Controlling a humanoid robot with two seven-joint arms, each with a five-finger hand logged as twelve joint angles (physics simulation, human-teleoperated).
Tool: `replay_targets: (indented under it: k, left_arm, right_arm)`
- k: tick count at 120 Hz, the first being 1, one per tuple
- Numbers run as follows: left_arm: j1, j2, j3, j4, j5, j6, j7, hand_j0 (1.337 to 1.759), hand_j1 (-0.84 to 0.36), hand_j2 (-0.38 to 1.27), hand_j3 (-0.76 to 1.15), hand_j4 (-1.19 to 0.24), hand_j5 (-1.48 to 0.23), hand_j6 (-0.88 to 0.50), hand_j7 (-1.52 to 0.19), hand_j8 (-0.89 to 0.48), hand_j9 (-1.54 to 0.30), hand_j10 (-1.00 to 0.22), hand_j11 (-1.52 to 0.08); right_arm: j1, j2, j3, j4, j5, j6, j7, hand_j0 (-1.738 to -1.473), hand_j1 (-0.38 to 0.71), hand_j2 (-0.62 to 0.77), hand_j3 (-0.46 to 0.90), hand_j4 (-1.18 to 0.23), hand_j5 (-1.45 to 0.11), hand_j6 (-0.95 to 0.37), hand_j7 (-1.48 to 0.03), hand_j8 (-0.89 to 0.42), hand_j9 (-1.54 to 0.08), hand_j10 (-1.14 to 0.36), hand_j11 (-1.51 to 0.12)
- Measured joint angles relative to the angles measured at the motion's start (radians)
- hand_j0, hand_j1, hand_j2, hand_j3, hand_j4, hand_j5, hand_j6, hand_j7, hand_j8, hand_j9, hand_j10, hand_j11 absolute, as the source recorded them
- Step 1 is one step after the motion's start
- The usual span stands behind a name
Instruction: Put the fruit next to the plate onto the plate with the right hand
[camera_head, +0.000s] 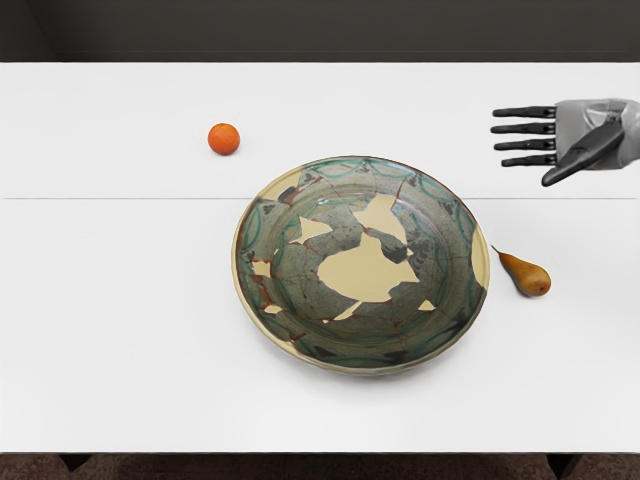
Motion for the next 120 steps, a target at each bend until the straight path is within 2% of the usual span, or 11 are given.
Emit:
replay_targets:
  k: [48,73,97,104,120]
  left_arm:
    - [0.000,0.000,-0.001,0.000,0.000,0.000,0.000,1.658,0.35,0.00,0.00,0.00,0.00,0.00,0.00,0.00,0.00,0.00,0.00]
    - [0.000,0.000,-0.001,0.000,0.000,0.000,0.000,1.658,0.35,0.00,0.00,0.00,0.00,0.00,0.00,0.00,0.00,0.00,0.00]
    - [0.000,0.000,0.000,0.000,0.000,-0.001,0.000,1.658,0.35,0.00,0.00,0.00,0.00,0.00,0.00,0.00,0.00,0.00,0.00]
    - [-0.002,0.000,0.000,0.000,0.000,-0.001,0.000,1.658,0.35,0.00,0.00,0.00,0.00,0.00,0.00,0.00,0.00,0.00,0.00]
    - [-0.002,0.000,0.001,0.000,0.000,-0.001,0.000,1.658,0.35,0.00,0.00,0.00,0.00,0.00,0.00,0.00,0.00,0.00,0.00]
  right_arm:
    - [0.006,-0.002,-0.003,0.023,-0.016,0.000,0.000,-1.658,-0.35,0.00,0.00,0.00,0.00,0.00,0.00,0.00,0.00,0.00,0.00]
    - [0.024,-0.002,0.003,0.109,-0.210,0.000,0.000,-1.658,-0.35,0.00,0.00,0.00,0.00,0.00,0.00,0.00,0.00,0.00,0.00]
    - [0.035,-0.001,-0.004,0.150,-0.364,0.000,0.000,-1.658,-0.35,0.00,0.00,0.00,0.00,0.00,0.00,0.00,0.00,0.00,0.00]
    - [0.035,-0.011,-0.005,0.186,-0.399,-0.016,0.000,-1.658,-0.35,0.00,0.00,0.00,0.00,0.00,0.00,0.00,0.00,0.00,0.00]
    - [0.069,-0.052,-0.007,0.354,-0.472,-0.160,0.000,-1.658,-0.35,0.00,0.00,0.00,0.00,0.00,0.00,0.00,0.00,0.00,0.00]
